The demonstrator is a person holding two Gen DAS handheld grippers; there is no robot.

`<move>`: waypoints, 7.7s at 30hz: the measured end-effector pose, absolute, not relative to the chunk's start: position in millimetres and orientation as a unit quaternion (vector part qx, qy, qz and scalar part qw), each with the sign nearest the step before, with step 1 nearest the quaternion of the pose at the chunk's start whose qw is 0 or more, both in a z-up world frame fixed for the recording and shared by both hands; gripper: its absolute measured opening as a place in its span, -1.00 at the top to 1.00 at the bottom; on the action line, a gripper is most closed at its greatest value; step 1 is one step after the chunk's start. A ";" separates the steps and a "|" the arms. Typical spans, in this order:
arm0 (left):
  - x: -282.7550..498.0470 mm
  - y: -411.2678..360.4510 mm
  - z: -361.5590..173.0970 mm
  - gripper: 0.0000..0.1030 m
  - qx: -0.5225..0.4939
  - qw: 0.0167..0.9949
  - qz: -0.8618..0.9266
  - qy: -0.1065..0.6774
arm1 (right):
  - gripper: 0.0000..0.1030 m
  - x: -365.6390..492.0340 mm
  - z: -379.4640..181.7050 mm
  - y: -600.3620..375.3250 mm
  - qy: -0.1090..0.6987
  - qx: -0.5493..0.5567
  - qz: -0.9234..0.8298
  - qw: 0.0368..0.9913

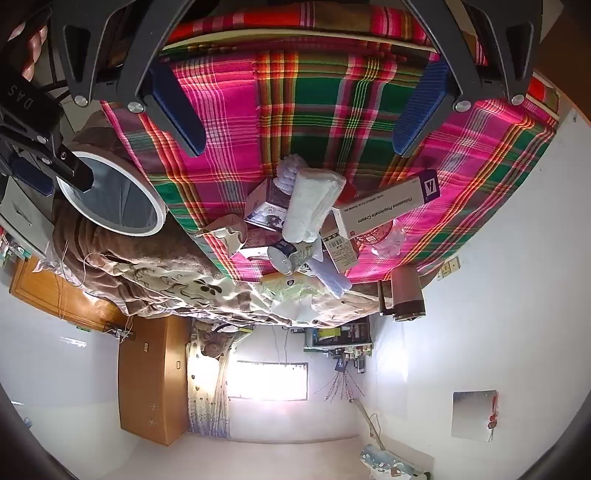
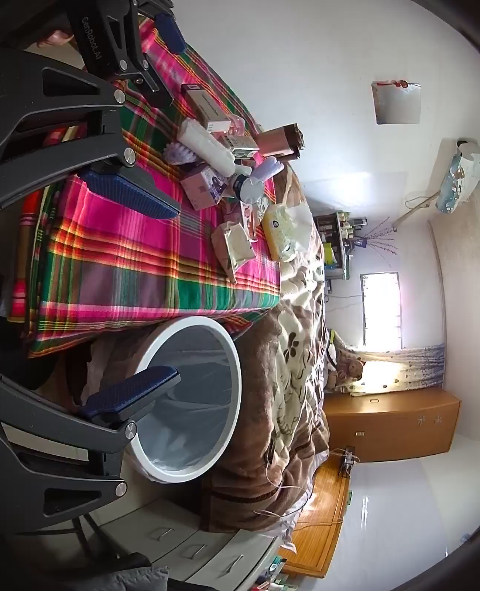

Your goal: Collect trash

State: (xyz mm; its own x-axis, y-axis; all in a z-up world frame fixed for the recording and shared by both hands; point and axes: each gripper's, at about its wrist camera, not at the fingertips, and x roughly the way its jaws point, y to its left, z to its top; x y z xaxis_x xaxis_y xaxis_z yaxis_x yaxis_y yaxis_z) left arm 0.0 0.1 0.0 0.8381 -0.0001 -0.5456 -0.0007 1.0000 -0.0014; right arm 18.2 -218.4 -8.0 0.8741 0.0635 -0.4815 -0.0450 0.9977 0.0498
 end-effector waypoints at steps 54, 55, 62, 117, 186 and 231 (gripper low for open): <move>-2.6 0.9 2.5 -0.99 -0.002 0.959 -0.001 0.282 | -0.61 15.0 -5.1 -217.4 0.252 0.012 0.026 0.967; -3.0 0.9 3.0 -0.99 -0.002 0.959 0.000 0.282 | -0.61 14.6 -5.0 -217.1 0.252 0.012 0.026 0.967; -3.2 1.3 3.8 -0.99 -0.003 0.959 0.000 0.282 | -0.61 14.4 -5.0 -217.3 0.252 0.012 0.026 0.967; 69.9 93.1 -14.9 -0.92 0.019 0.949 0.007 0.316 | -0.61 85.9 -18.6 -207.8 0.293 0.045 0.029 0.955; 116.5 86.6 -35.9 0.19 0.032 0.911 -0.110 0.396 | 0.86 168.5 -48.7 -211.1 0.398 0.164 0.109 0.896; 88.5 -42.4 19.9 0.47 0.007 0.927 -0.188 0.324 | 0.86 82.6 4.6 -294.1 0.274 0.153 0.024 0.949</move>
